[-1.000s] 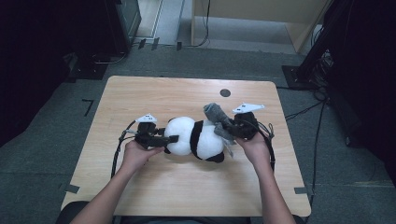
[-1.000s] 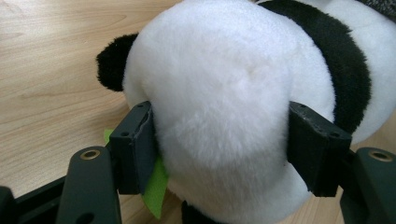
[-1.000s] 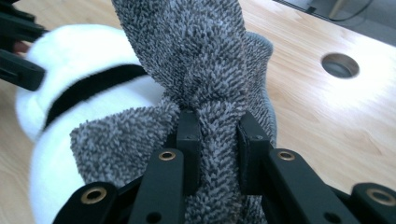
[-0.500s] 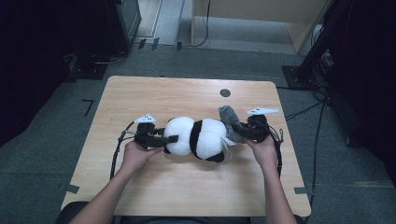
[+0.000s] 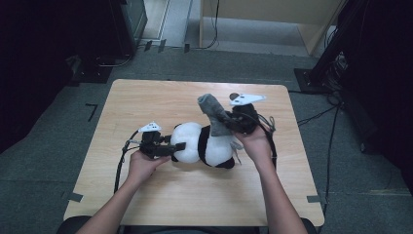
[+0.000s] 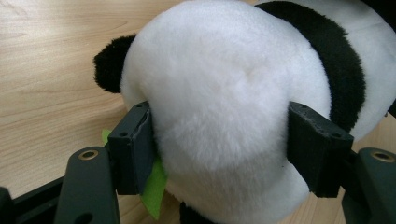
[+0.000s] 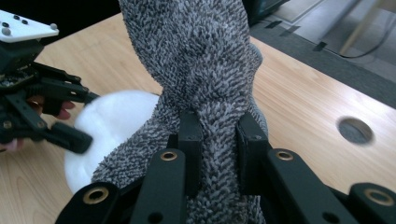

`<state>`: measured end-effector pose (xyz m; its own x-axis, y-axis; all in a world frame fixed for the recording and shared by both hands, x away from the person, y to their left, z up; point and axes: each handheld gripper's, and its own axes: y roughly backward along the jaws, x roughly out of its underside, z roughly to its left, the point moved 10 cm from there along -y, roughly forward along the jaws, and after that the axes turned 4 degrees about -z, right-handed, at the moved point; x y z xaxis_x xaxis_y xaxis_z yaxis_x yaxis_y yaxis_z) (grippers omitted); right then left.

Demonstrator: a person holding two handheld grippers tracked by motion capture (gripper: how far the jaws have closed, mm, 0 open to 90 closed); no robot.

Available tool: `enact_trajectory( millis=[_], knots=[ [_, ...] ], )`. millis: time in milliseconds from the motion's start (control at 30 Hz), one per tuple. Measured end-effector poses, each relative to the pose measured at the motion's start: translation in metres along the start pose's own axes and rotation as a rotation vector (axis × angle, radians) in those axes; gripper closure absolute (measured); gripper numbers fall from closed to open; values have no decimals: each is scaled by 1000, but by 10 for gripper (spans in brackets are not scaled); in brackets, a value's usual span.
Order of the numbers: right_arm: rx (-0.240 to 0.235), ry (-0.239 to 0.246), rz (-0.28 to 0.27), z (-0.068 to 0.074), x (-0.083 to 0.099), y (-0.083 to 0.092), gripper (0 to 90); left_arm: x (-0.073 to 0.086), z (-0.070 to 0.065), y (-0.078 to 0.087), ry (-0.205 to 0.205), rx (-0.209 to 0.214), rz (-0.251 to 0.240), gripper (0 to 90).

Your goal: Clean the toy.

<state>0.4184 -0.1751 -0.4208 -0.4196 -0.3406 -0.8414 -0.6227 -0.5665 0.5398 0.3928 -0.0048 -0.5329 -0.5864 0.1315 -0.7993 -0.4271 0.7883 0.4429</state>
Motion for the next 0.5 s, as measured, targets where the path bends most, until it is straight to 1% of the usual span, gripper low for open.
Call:
enact_trajectory(
  millis=[67,133,200,233,267,367,433,467,500],
  knots=[
    [-9,42,14,11,-11,-14,768,1,0,0,-3,-4,-4,307],
    [-26,79,40,27,-19,-28,767,1,0,0,-6,-10,-7,306],
    [-55,114,69,44,-23,-43,767,2,-1,1,-16,-17,-4,306],
    [-64,123,86,53,-23,-50,767,2,-1,2,-23,-21,1,306],
    [-67,138,105,59,-22,-57,767,2,-1,2,-24,-22,2,306],
    [-96,154,158,74,-12,-76,766,2,-1,2,-24,-24,2,306],
    [-85,184,200,78,-1,-87,766,2,0,2,-16,-25,6,306],
    [-84,189,215,79,5,-90,766,3,0,1,-9,-29,12,306],
    [-89,187,210,80,8,-93,766,3,0,1,-11,-29,15,307]
  ],
)
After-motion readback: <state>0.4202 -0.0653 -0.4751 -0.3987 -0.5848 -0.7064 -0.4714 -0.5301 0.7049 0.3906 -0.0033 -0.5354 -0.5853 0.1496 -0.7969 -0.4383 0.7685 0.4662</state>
